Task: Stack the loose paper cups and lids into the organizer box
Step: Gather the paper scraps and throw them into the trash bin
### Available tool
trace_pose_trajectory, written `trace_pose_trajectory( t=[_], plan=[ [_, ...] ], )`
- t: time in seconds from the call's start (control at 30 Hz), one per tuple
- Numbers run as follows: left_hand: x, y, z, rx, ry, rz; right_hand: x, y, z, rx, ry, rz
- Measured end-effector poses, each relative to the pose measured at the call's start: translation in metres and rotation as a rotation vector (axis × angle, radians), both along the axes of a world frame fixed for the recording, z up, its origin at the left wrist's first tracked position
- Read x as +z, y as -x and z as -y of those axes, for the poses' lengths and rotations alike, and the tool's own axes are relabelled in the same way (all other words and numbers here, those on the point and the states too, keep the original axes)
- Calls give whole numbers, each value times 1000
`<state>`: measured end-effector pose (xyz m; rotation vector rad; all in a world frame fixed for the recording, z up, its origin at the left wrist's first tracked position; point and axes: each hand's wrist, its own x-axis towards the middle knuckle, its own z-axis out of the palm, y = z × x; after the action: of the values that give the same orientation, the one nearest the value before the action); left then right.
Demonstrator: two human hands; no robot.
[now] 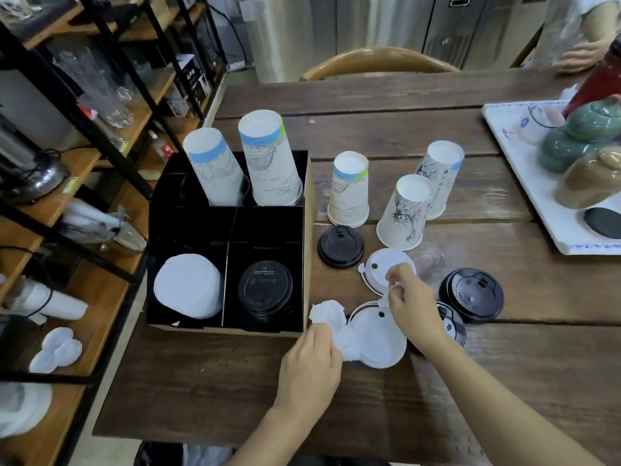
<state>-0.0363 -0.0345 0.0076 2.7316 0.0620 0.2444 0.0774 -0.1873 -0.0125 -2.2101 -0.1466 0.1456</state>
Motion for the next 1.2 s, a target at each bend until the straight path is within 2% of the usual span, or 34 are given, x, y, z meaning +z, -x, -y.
trace_pose_trajectory(
  t=[0.13,0.23,0.4,0.53,0.67,0.8,0.87,1.0,1.1,1.13,1.2],
  plan=[
    [-15,9,7,49,96,-37,3,1,-13,162,69,-56],
    [-24,13,11,123,189,-91,3,0,-28,310,208,-109],
    [-31,19,19,250,218,-125,-11,1,-55,589,598,111],
    [-31,28,18,316,261,-107,-21,5,-65,648,734,222],
    [-30,39,10,323,353,-95,-17,9,-70,697,645,225],
    [-28,46,4,378,513,-75,0,17,-61,629,273,64],
    [-27,47,1,394,555,-84,12,22,-53,585,193,35],
    [-19,49,-11,386,604,-86,26,33,-50,570,223,91],
    [-10,56,-26,408,673,-32,27,45,-53,415,191,122],
    [-8,62,-32,417,689,-26,26,48,-55,370,247,131],
    [-6,79,-47,413,677,-25,22,53,-56,347,495,104]
  ],
)
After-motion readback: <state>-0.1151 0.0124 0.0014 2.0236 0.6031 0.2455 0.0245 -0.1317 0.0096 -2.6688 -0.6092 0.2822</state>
